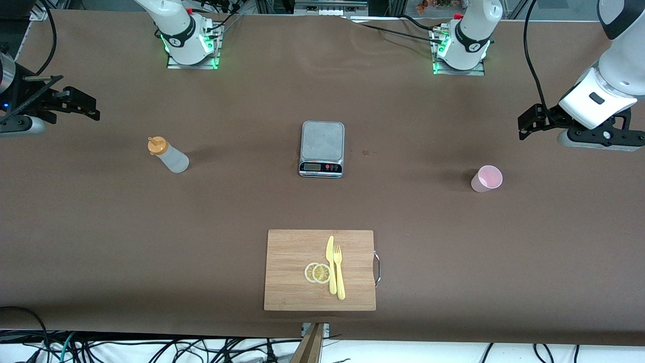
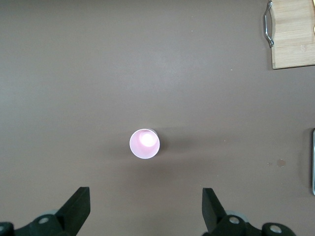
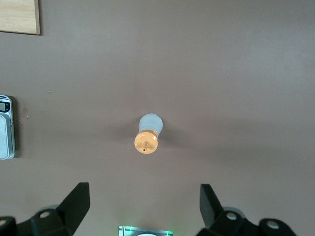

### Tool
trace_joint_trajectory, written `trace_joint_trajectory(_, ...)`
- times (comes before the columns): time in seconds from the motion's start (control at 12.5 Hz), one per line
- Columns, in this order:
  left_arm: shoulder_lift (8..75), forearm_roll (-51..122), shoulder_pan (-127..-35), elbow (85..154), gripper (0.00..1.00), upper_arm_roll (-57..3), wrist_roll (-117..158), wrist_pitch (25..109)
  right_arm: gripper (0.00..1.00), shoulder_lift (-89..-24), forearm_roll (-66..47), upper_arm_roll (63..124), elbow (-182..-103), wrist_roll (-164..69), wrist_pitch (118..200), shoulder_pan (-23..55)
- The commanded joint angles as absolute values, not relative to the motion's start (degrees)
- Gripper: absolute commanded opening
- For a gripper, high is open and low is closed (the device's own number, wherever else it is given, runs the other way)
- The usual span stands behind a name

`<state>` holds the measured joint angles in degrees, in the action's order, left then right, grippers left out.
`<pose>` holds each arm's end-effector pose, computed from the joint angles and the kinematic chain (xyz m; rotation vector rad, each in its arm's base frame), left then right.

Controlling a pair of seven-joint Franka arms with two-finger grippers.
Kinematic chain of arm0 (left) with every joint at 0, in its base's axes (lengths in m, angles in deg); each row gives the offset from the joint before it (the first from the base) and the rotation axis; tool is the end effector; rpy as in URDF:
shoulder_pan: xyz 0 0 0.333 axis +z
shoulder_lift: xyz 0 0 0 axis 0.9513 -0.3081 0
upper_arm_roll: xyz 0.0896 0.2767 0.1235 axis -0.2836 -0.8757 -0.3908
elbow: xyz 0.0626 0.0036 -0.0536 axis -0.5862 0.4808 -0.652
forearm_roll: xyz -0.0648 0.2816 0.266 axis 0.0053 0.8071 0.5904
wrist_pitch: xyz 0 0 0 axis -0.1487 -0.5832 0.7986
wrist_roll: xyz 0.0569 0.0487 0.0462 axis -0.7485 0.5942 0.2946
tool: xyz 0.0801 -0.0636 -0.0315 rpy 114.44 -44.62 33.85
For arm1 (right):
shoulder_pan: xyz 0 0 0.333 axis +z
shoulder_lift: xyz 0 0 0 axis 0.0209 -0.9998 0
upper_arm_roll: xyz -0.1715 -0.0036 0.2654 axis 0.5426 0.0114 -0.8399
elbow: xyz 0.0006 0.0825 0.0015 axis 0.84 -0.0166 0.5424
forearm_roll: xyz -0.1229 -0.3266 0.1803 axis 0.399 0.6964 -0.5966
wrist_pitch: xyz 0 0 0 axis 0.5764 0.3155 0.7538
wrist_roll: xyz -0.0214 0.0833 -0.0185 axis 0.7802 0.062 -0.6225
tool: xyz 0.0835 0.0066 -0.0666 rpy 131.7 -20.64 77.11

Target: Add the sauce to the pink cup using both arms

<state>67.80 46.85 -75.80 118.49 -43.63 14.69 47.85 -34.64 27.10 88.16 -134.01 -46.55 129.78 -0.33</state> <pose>0.5552 -0.0469 0.5740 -3.0967 0.1307 0.0026 0.5555 0.0079 0.5978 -3.1259 -0.1348 0.1630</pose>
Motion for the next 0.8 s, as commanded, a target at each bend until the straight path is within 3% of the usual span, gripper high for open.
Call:
trace_joint_trajectory(0.0, 67.26, 47.08, -75.74, 117.06, 1.0, -43.61, 14.6, 46.66, 0.99, -33.93, 28.02, 87.95, -134.02, -45.88, 130.56, -0.32)
trace_joint_trajectory(0.72, 67.26, 47.08, -75.74, 117.06, 1.0, -43.61, 14.6, 46.66, 0.99, -34.45, 28.46, 87.6, -133.76, -44.92, 130.91, 0.12)
